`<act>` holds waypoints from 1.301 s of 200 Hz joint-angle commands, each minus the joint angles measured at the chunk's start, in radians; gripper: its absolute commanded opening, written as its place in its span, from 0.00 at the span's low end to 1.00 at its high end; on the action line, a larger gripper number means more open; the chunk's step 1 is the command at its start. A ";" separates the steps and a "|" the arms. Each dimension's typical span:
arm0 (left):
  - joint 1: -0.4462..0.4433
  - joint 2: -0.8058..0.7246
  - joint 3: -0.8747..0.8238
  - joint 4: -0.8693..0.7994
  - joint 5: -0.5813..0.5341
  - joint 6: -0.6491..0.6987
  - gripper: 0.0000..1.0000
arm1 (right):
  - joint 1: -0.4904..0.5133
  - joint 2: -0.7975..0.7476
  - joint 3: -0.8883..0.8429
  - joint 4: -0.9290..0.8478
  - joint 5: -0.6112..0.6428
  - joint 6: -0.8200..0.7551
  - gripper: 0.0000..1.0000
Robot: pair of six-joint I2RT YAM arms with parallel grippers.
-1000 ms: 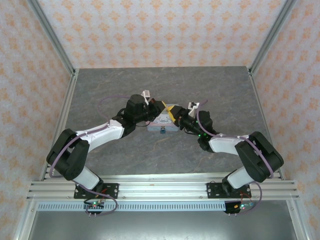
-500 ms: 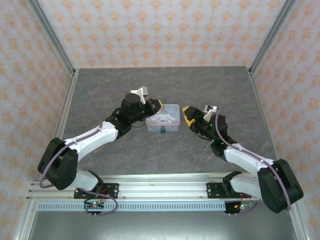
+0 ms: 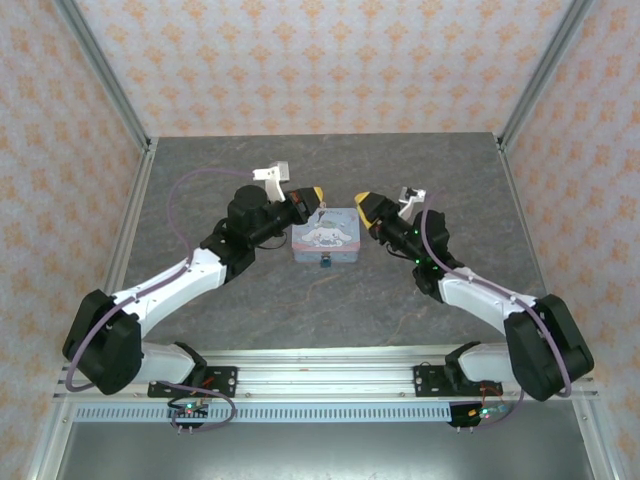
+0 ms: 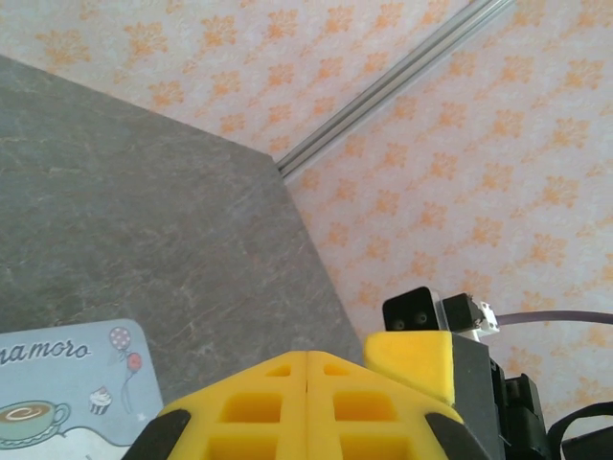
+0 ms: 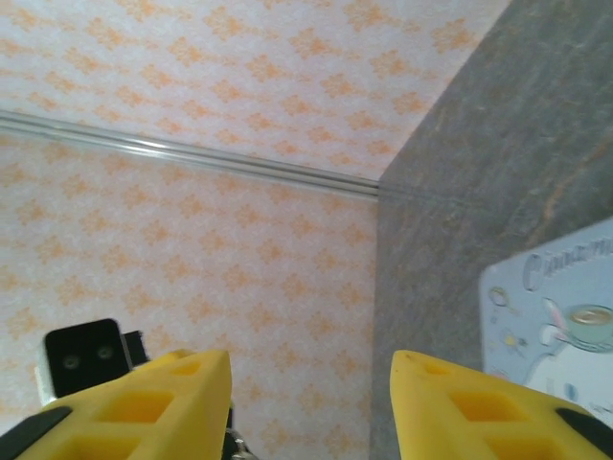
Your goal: Unlock the padlock with the key
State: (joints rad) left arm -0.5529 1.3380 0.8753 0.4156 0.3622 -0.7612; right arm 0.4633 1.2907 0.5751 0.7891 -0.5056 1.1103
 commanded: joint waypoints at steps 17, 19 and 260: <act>-0.016 0.049 -0.009 0.147 0.016 -0.064 0.00 | 0.040 0.065 0.082 0.154 -0.018 0.008 0.43; -0.016 0.051 -0.009 0.151 0.015 -0.066 0.00 | 0.041 0.068 0.084 0.157 -0.020 0.007 0.43; -0.024 0.179 0.027 0.286 0.022 -0.205 0.00 | 0.080 0.162 0.031 0.336 -0.081 0.043 0.20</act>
State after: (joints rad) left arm -0.5697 1.5017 0.8742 0.6796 0.3595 -0.9539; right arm 0.5346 1.4578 0.6140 1.0740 -0.5510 1.1778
